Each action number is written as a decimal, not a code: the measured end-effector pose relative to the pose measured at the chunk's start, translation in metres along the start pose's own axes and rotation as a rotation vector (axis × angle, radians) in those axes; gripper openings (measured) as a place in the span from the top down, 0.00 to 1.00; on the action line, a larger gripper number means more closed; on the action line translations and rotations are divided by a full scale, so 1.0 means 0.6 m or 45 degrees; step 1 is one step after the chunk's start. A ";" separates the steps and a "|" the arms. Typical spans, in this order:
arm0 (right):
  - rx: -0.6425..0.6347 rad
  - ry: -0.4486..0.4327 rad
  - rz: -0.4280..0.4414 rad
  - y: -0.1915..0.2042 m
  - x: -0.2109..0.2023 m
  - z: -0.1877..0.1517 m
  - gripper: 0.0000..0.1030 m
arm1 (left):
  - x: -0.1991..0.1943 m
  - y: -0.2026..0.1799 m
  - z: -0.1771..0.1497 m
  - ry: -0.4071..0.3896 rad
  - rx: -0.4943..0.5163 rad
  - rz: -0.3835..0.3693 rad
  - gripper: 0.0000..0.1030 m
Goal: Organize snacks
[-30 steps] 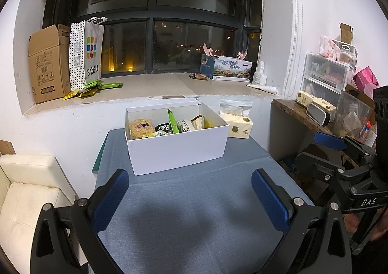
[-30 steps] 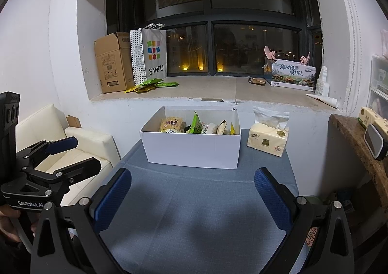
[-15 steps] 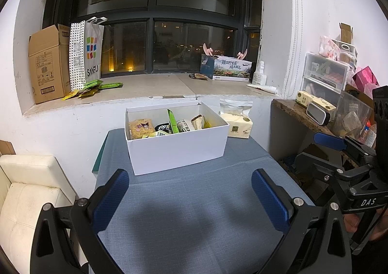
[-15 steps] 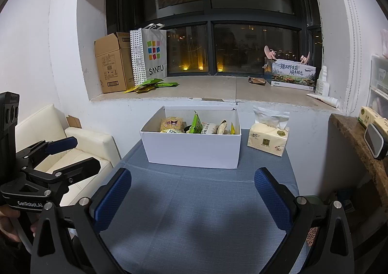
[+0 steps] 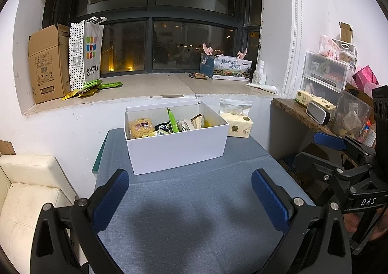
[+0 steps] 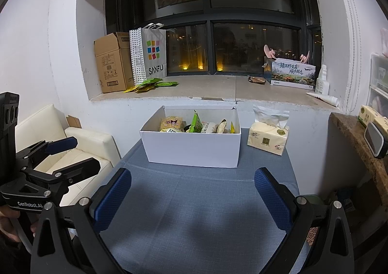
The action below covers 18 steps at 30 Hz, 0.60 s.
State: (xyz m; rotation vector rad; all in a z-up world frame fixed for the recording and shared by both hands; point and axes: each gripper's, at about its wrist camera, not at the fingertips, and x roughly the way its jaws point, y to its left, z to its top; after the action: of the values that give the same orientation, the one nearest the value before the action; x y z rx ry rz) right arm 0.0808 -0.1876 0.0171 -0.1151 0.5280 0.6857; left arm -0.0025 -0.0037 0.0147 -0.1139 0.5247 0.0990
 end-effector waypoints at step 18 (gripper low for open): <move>0.009 0.006 -0.005 0.004 0.000 -0.006 0.00 | -0.001 0.001 -0.004 -0.003 0.007 -0.003 0.00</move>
State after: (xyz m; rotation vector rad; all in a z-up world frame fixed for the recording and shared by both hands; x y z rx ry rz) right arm 0.0782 -0.1867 0.0143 -0.1109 0.5345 0.6798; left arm -0.0041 -0.0035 0.0127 -0.1091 0.5226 0.0953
